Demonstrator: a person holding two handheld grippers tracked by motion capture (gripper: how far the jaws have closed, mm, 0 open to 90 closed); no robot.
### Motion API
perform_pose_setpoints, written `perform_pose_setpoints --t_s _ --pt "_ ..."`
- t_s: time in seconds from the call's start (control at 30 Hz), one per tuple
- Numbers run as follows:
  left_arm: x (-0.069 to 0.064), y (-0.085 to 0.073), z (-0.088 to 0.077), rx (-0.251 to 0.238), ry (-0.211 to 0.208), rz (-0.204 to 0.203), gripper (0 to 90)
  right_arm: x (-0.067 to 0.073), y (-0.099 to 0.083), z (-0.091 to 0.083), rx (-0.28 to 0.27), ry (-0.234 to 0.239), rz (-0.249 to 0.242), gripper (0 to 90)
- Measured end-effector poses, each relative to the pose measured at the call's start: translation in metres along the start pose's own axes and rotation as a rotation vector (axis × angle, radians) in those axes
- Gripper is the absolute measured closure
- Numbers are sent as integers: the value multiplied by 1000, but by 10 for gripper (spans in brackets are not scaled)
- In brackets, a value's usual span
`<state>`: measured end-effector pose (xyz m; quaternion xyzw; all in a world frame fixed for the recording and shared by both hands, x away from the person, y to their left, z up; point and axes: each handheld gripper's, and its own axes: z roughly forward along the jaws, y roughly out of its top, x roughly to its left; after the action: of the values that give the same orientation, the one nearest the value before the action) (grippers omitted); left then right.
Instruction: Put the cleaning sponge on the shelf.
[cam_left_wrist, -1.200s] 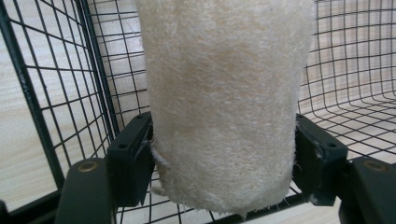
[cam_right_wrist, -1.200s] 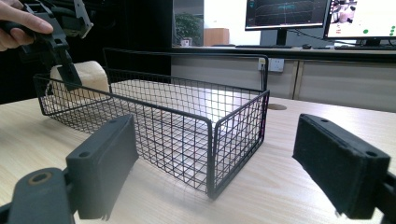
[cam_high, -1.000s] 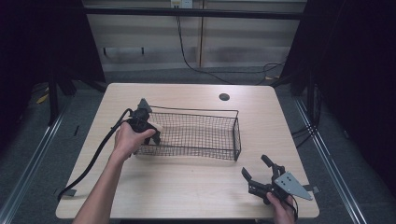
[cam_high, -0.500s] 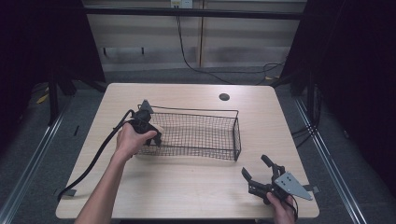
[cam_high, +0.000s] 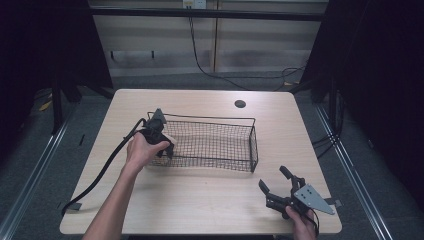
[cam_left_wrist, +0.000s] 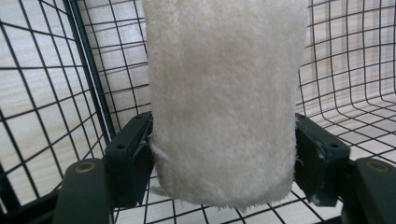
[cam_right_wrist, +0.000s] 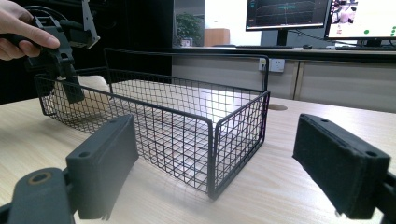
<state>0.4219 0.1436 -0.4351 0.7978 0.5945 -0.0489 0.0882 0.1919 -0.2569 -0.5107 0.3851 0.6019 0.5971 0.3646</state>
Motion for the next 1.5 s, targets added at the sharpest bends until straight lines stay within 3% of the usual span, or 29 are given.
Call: perform_pose_setpoints --t_s 0.43,0.5,0.7,0.83,1.27,1.4,1.5 --pt "0 0 -2 13 -14 11 246 0 0 0 -1 0 1 130" --pt "-2 -1 -5 -9 -25 17 202 0 0 0 0 1 0 130" --pt "-2 -1 -13 -47 -27 25 199 0 0 0 -2 1 2 130" --pt "0 -1 -14 -32 -24 32 194 0 0 0 -1 2 1 130" --pt "1 -4 -22 -78 -35 67 181 0 0 0 -1 2 1 130" --pt "5 -8 -24 -111 -74 85 180 0 0 0 -1 2 1 130" --pt "8 -10 -25 -106 -81 95 180 0 0 0 -1 2 0 130"
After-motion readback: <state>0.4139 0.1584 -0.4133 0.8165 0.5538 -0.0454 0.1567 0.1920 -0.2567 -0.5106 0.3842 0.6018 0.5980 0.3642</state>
